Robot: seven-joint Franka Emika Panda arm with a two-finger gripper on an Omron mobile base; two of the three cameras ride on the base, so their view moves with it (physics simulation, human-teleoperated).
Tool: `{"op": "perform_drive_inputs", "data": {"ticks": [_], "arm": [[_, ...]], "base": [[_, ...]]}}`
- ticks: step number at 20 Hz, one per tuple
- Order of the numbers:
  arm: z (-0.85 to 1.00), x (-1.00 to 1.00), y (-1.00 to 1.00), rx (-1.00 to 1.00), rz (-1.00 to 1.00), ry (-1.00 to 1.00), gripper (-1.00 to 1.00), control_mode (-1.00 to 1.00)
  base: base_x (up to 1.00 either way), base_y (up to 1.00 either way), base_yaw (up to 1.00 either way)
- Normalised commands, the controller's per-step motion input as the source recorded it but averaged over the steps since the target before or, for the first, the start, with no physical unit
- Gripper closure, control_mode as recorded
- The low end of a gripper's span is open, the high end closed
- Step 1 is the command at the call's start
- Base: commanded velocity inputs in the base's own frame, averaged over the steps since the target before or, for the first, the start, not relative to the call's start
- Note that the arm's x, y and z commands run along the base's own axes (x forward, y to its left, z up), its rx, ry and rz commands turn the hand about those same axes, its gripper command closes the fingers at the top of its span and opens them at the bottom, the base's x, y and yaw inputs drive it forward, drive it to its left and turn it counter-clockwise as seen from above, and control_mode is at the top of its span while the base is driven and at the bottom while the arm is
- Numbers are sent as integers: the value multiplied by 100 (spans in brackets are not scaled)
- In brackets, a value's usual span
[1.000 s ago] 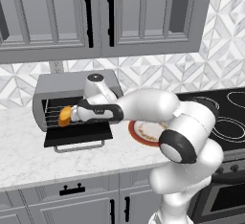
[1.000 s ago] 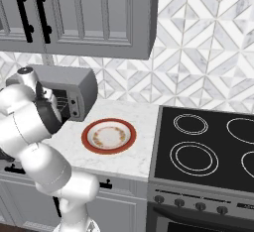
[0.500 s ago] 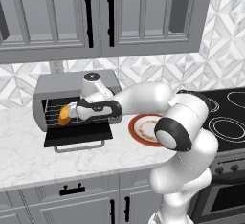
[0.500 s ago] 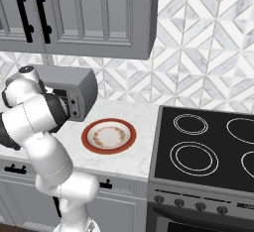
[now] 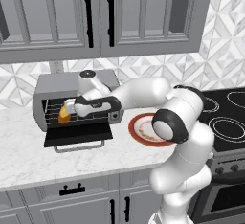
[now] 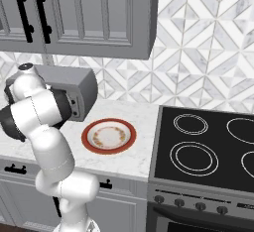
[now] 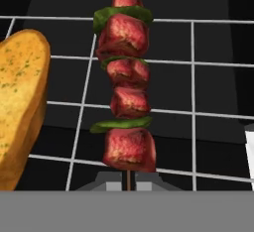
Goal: Pick up the kebab skewer and baguette bread, and place them inside the toaster oven. Close the toaster oven door and start by setting the timer.
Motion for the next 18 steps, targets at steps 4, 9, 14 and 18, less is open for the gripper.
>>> {"op": "perform_drive_inputs", "data": {"ticks": [4, 9, 14, 18], "arm": [[-11, 0, 1, 0, 0, 0, 100, -100], [-10, 0, 0, 0, 0, 0, -100, -100], [0, -7, -1, 0, 0, 0, -100, -100], [1, -29, -4, 0, 0, 0, -100, -100]], "base": [[0, 0, 0], [0, 0, 0], [0, 0, 0], [0, 0, 0]]}}
